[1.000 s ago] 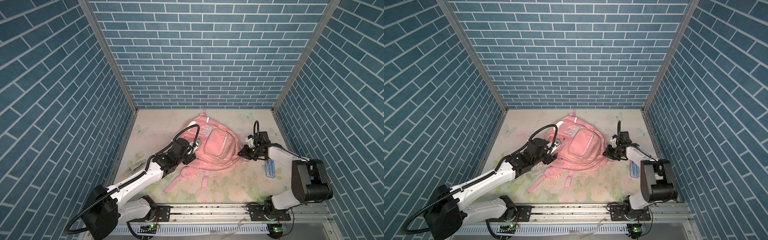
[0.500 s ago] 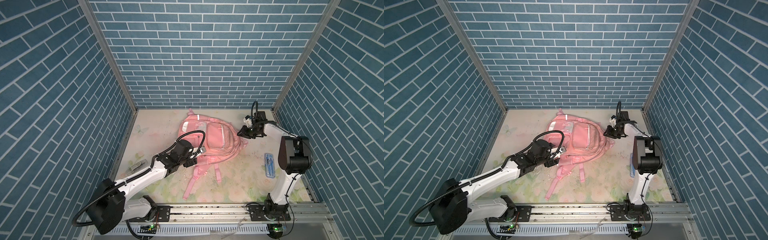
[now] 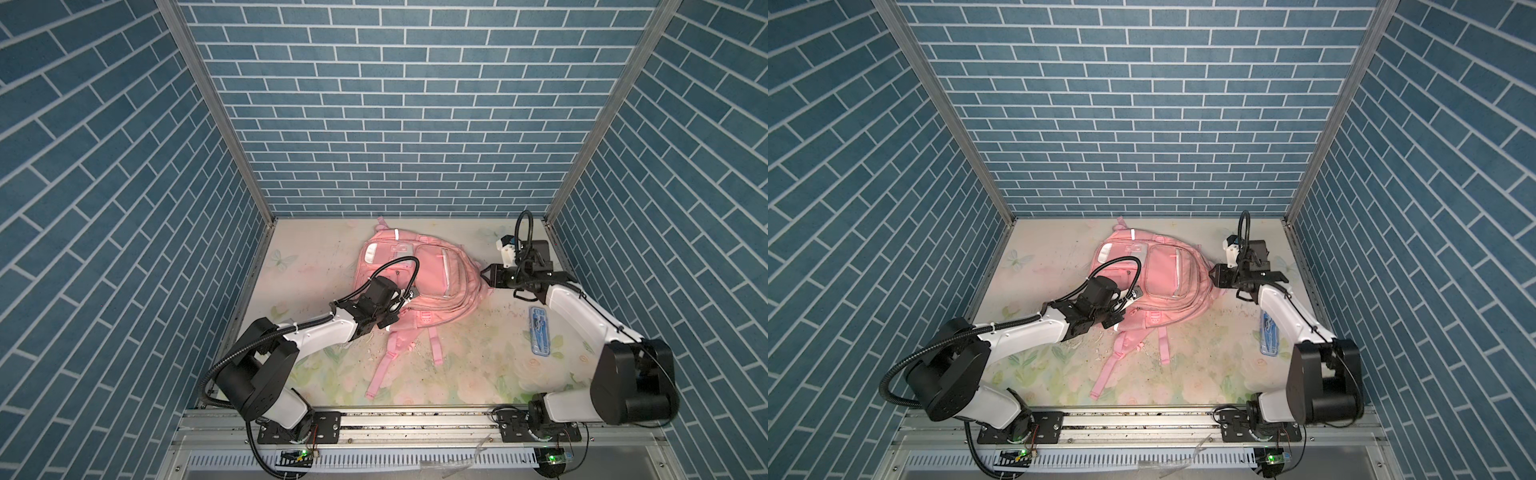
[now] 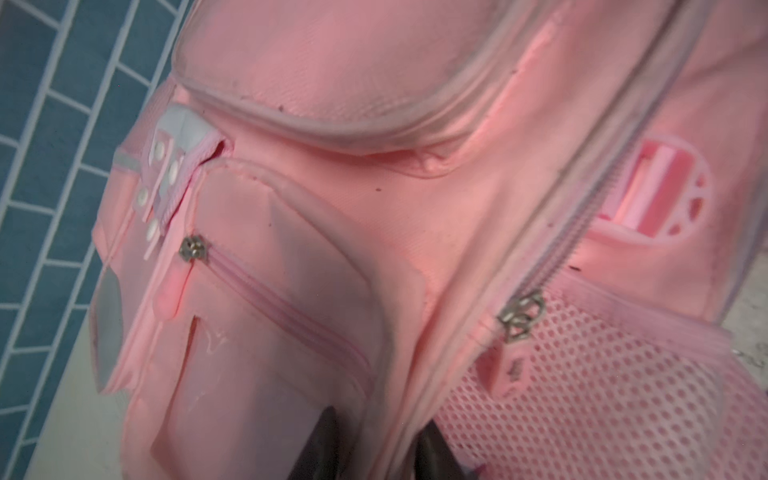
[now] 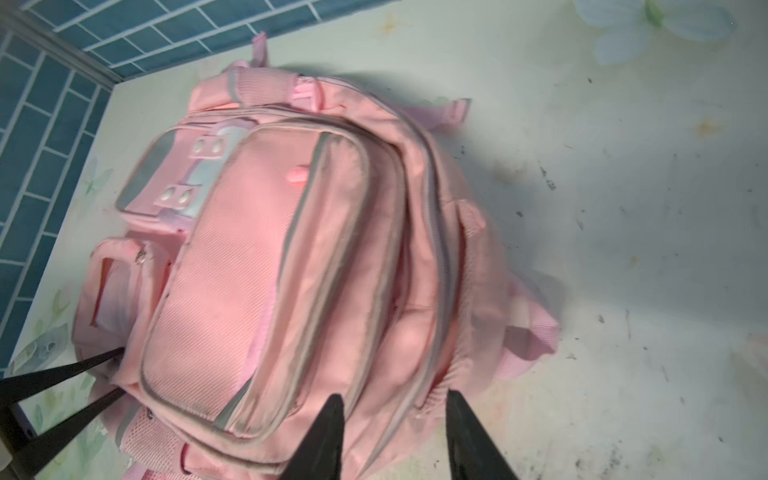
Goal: Pack the student bag
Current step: 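Grasp the zipper pull with the right gripper while the left holds the bag edge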
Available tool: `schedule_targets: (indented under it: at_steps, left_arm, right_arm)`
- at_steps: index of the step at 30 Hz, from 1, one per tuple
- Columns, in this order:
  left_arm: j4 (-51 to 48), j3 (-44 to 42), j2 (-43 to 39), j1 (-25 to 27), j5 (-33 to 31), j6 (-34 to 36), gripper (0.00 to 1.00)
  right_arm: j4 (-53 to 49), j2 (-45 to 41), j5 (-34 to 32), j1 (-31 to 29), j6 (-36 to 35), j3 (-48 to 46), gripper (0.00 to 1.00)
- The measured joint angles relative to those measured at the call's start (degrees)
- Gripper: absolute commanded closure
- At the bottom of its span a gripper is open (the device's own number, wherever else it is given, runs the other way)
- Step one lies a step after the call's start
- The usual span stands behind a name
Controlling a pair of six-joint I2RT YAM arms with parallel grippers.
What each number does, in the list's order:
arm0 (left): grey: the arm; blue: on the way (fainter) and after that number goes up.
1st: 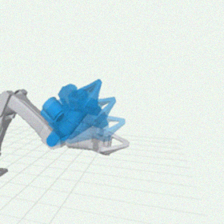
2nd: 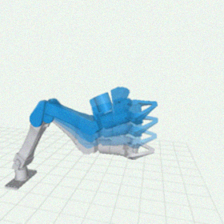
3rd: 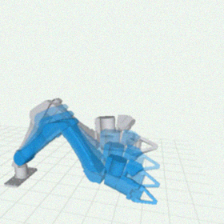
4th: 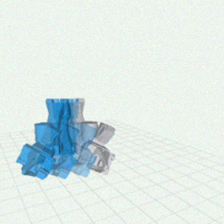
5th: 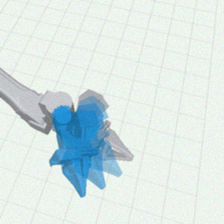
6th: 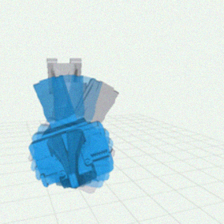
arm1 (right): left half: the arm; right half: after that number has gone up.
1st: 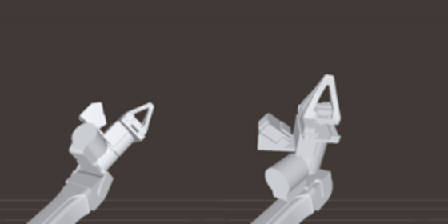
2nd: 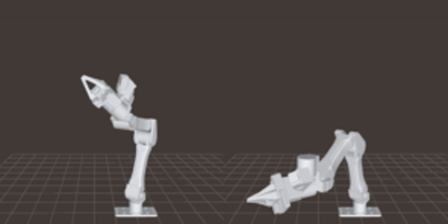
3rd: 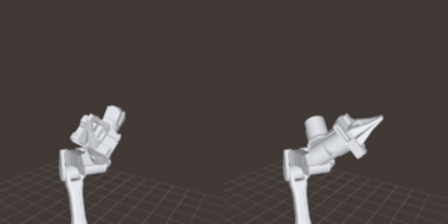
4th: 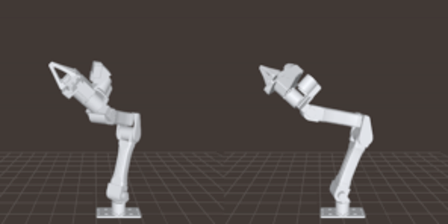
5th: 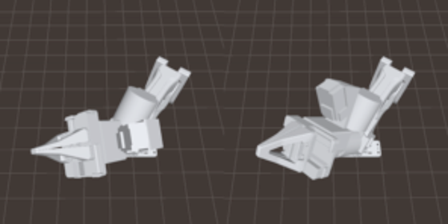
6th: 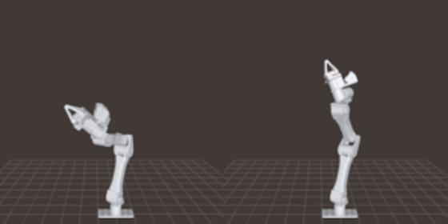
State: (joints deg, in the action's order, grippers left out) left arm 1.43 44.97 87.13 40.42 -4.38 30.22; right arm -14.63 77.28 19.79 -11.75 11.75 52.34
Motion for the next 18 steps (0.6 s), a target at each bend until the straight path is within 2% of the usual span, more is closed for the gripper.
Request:
schedule_targets:
  at_steps: [2,3,11,18]
  left_arm:
    - [-0.2,0.4,0.0,0.1,1.0,-3.0,0.97]
    - [-0.4,0.7,0.0,0.1,1.7,-3.9,1.0]
    - [-5.6,6.8,1.5,2.8,7.5,-22.8,1.0]
    - [-7.6,11.8,4.6,6.9,9.9,-37.4,1.0]
  right_arm:
    - [2.9,-4.3,-1.2,-3.8,0.0,-5.0,0.64]
    - [4.0,-5.8,-1.7,-5.7,0.0,-7.1,0.64]
    - [15.9,-14.2,-9.3,-19.1,-1.0,-19.5,0.67]
    - [28.6,-13.3,-14.2,-28.8,-6.8,-24.9,0.66]
